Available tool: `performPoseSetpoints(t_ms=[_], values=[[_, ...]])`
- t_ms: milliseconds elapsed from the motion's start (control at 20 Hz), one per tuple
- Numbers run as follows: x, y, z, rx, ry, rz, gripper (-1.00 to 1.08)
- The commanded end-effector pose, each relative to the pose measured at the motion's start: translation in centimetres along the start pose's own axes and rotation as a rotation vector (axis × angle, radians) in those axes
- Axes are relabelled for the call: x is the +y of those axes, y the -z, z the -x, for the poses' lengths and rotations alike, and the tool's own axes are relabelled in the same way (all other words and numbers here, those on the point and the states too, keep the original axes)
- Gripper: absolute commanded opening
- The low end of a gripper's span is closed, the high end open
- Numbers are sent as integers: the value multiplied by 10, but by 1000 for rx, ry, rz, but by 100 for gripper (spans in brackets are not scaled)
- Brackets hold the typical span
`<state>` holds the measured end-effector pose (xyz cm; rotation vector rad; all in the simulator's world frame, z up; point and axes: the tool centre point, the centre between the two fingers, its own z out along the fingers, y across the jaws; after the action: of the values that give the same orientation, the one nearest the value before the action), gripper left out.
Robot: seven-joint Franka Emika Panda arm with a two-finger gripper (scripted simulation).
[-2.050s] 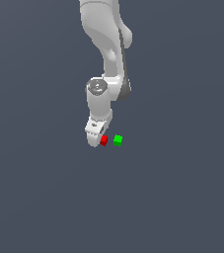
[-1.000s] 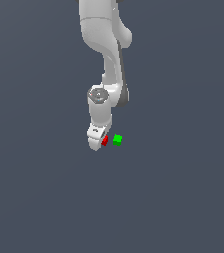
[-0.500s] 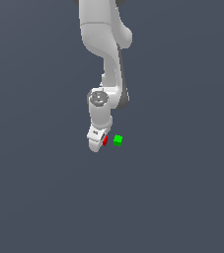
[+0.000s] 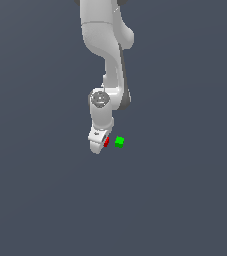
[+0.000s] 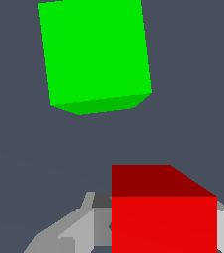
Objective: Stack the red cube on top of the green cube.
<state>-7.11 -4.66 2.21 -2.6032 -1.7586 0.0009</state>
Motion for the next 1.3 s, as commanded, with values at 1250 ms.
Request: performPoseSetpoints(t_ms=[1250], values=[[0, 97, 0, 1, 0, 0, -100]])
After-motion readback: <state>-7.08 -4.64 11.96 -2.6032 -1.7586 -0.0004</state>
